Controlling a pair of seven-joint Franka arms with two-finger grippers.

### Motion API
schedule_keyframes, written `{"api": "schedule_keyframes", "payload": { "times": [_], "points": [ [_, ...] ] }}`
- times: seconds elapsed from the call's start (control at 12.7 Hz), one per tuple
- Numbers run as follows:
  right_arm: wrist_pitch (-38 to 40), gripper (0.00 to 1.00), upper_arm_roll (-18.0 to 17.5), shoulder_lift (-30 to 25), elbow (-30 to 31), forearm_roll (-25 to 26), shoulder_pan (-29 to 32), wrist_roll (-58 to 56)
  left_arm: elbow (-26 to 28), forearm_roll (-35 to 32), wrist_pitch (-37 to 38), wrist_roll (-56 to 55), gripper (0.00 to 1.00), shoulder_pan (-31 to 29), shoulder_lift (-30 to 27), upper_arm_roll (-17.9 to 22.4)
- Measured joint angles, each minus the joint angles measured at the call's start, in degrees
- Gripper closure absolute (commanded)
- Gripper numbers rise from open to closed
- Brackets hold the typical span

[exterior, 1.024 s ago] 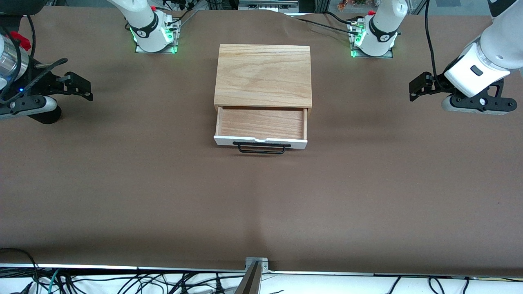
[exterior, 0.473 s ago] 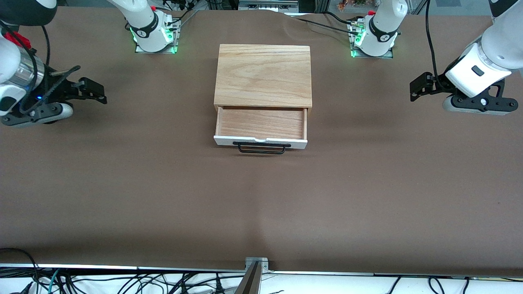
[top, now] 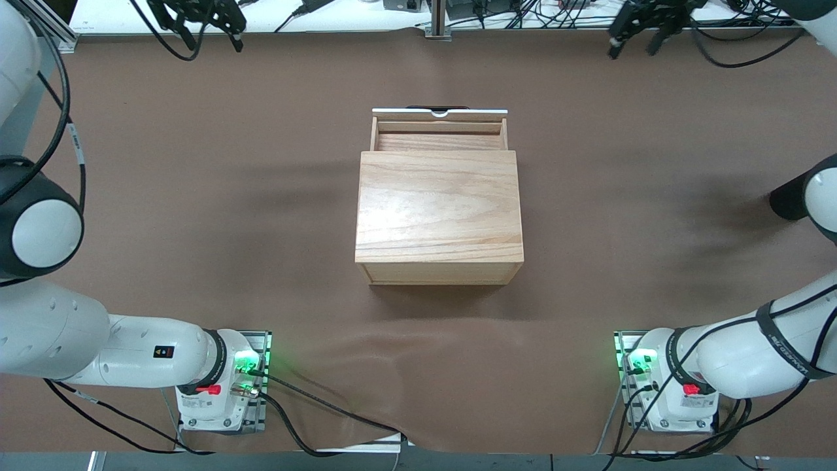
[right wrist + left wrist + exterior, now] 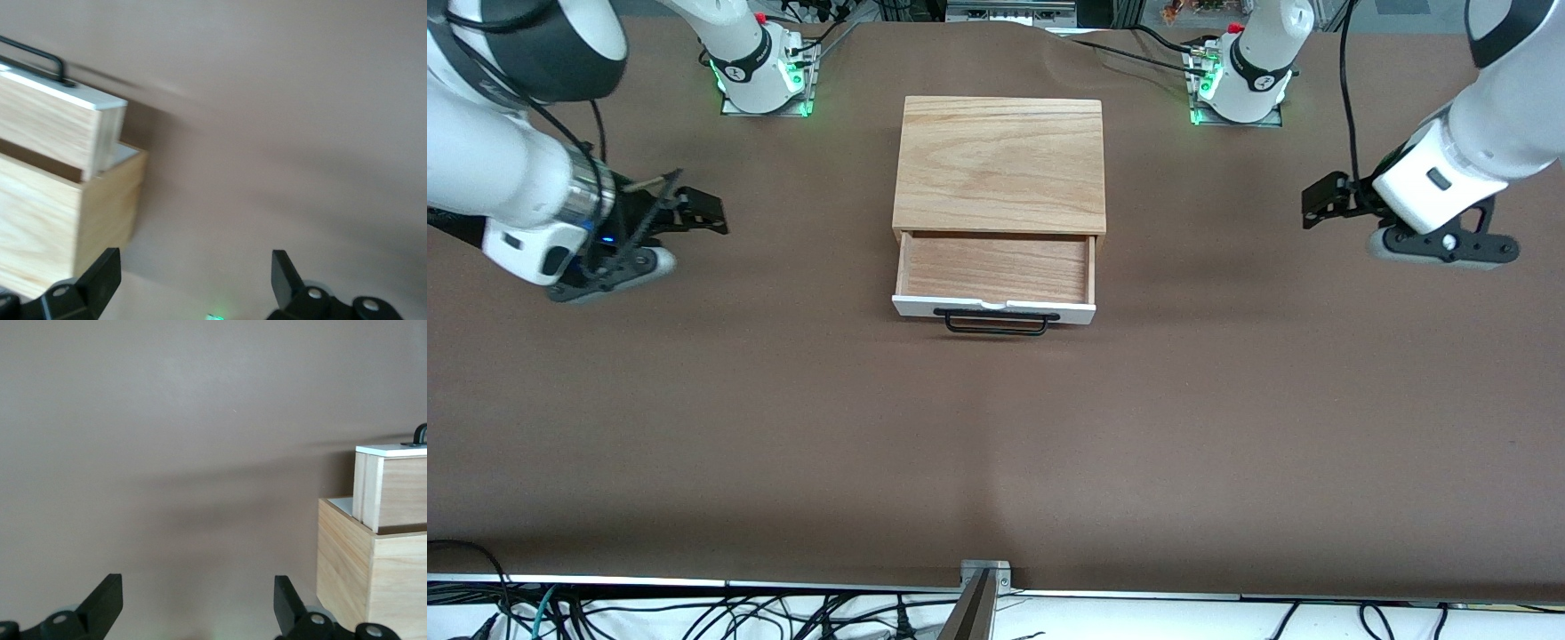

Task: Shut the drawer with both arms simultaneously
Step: 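Move the right gripper and the left gripper toward the drawer front, then place both grippers against the white drawer front beside the handle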

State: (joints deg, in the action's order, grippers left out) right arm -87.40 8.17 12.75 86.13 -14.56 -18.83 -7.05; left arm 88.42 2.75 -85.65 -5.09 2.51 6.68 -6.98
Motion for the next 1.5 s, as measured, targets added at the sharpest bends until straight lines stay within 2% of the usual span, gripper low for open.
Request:
{"api": "schedule_keyframes", "payload": {
  "times": [0.24, 0.63, 0.79, 1.1, 1.26, 1.5],
  "points": [
    [-3.77, 0.00, 0.00, 4.25, -0.03, -9.50, -0.24, -0.02, -0.01, 0.88, -1.60, 0.08, 0.00, 1.64, 5.73, -0.07],
    [-10.77, 0.00, -2.32, 11.78, -0.01, -21.59, -0.48, -0.13, -4.56, 7.17, -15.92, -0.02, 0.00, 5.54, 17.94, -0.70],
    [-14.26, 0.00, -4.10, 14.90, -0.07, -23.72, -0.59, -0.13, -5.18, 8.51, -22.60, -0.01, 0.00, 6.67, 21.61, -0.79],
    [-22.02, 0.00, -8.22, 19.35, -0.09, -24.26, -0.74, -0.17, -5.46, 11.05, -36.44, -0.14, 0.00, 11.52, 27.54, -1.19],
    [-25.47, 0.00, -9.43, 21.65, -0.09, -24.87, -0.81, -1.08, -5.96, 11.62, -39.93, -0.36, 0.00, 12.79, 29.12, -1.25],
    [-26.30, 0.00, -9.50, 23.65, -0.13, -28.36, -0.64, -3.69, -6.95, 14.76, -42.23, -0.35, 0.00, 13.05, 30.59, -1.26]
  ]
}}
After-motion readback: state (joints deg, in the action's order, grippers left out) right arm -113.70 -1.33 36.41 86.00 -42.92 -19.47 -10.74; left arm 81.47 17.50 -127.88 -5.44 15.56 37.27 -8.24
